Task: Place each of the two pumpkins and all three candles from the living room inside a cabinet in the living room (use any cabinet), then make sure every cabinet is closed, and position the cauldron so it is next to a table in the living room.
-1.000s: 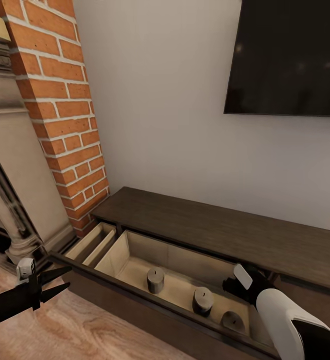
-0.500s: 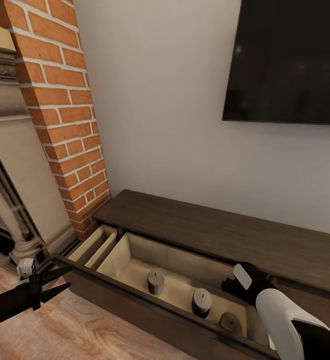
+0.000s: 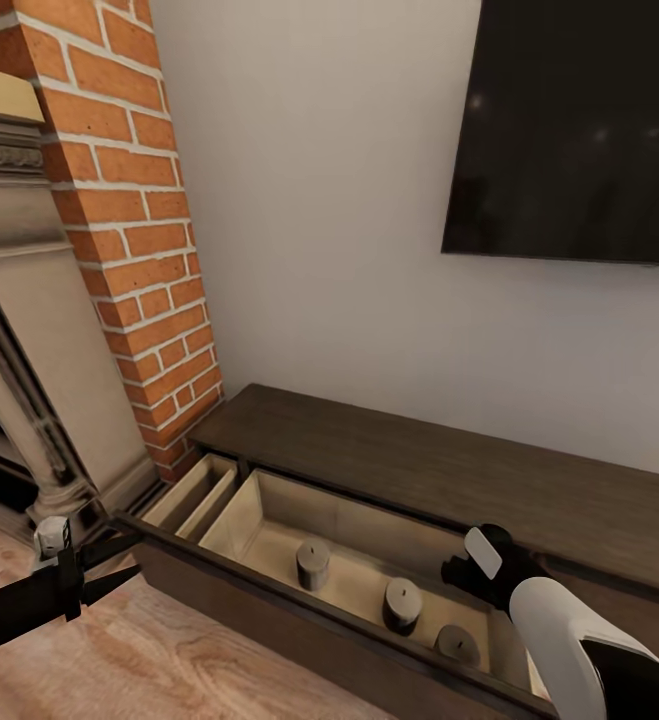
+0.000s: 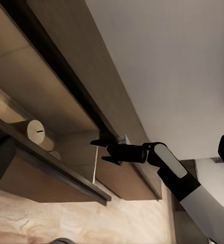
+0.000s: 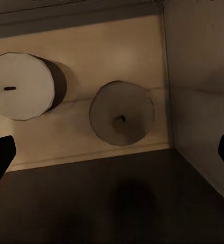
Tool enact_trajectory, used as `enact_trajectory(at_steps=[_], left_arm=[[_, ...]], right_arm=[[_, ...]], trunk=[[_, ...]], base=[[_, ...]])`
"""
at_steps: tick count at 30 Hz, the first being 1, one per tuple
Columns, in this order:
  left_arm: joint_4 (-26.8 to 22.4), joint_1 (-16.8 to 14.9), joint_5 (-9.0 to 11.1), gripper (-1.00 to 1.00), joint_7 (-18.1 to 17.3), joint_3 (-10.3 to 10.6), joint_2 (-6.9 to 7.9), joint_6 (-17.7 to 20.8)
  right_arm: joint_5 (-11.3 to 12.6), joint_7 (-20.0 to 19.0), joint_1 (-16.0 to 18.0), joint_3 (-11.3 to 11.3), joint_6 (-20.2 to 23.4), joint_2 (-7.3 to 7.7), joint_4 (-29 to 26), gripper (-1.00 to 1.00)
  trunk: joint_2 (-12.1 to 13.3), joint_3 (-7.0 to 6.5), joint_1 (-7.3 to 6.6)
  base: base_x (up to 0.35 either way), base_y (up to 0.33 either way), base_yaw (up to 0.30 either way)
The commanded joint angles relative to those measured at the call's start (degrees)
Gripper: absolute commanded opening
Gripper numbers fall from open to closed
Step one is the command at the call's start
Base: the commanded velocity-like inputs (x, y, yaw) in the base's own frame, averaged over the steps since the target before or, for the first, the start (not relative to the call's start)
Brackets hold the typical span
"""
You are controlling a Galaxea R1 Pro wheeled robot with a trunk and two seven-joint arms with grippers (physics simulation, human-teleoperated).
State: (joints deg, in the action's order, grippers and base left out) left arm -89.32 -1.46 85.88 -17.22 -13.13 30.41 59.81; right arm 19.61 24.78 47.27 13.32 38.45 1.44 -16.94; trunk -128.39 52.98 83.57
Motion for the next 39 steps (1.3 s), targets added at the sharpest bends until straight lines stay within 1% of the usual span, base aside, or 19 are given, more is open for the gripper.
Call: enact_trajectory(at_steps=[1, 23, 35, 39], left_arm=[[0.02, -0.04, -0.54, 1.0, -0.53, -0.05, 0.0, 0.19], [0.02, -0.05, -0.54, 1.0, -0.53, -0.05, 0.0, 0.19], [0.02, -0.04, -0.54, 1.0, -0.52, 0.02, -0.13, 0.19], [0.02, -0.04, -0.54, 1.0, -0.53, 0.03, -0.16, 0.19]], right_arm=[[0.61, 0.47, 0.01, 0.03, 0.12, -0.01, -0.1, 1.0], [0.61, 0.45, 0.01, 0.04, 0.05, 0.0, -0.11, 1.0], [0.67, 0.48, -0.07, 0.21, -0.37, 0.03, -0.97, 1.0], [0.69, 0.46, -0.07, 0.21, -0.5, -0.06, -1.05, 1.0]], trunk=[[0.39, -0.13, -0.24], [9.22, -4.08, -5.07], [14.03, -6.23, -7.71], [14.03, -6.23, -7.71]], base=[[-0.037, 0.015, 0.0], [-0.087, 0.041, 0.0], [-0.016, 0.007, 0.0], [0.0, 0.0, 0.0]])
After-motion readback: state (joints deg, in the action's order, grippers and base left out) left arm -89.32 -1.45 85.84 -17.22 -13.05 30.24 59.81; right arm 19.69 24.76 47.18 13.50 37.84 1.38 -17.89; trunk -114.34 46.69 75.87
